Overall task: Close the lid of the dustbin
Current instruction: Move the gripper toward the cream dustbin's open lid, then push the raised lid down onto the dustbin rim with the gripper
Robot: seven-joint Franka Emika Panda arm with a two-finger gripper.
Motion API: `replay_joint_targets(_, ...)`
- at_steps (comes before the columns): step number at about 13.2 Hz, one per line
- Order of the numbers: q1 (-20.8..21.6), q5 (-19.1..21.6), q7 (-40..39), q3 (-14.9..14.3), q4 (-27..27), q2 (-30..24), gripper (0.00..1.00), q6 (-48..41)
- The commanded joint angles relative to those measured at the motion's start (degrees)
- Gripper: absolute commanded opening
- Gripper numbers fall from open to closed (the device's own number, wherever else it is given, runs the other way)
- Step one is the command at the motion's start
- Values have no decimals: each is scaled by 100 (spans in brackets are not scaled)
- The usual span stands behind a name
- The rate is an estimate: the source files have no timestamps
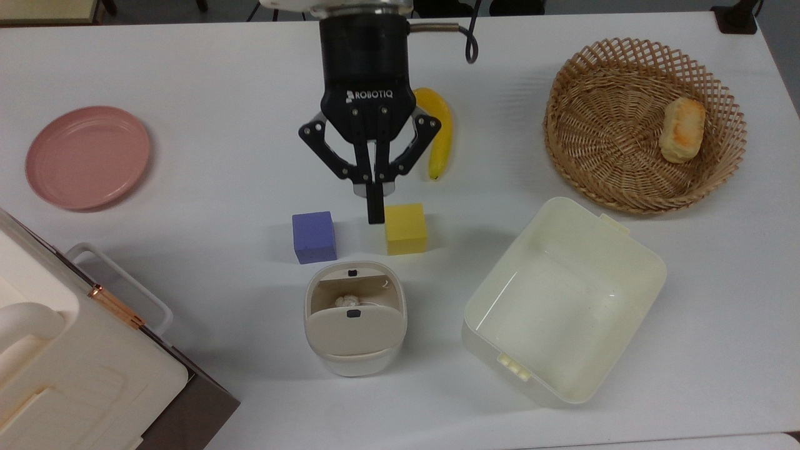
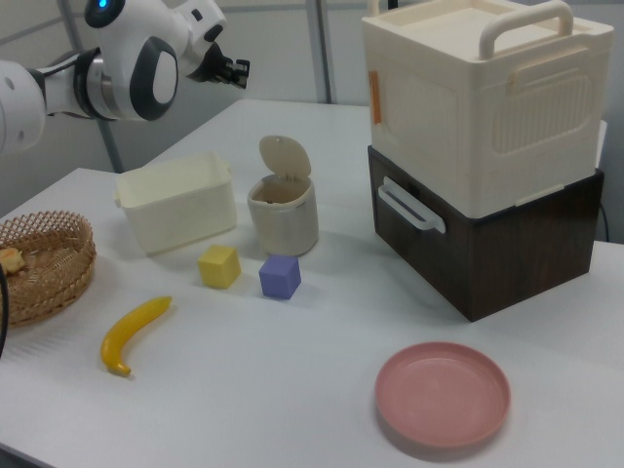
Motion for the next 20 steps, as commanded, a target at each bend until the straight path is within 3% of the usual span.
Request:
replay_joint_targets(1,53,30,-210,-40,727,754,0,145)
replay_joint_targets(7,26,12,-281,-58,1193,1573,0,734)
replay_joint_targets(11,-53,21,-272,-58,1186,1662,0,901)
replay_joint_targets(20,-114,56,-202,-75,1194,1627,0,-215)
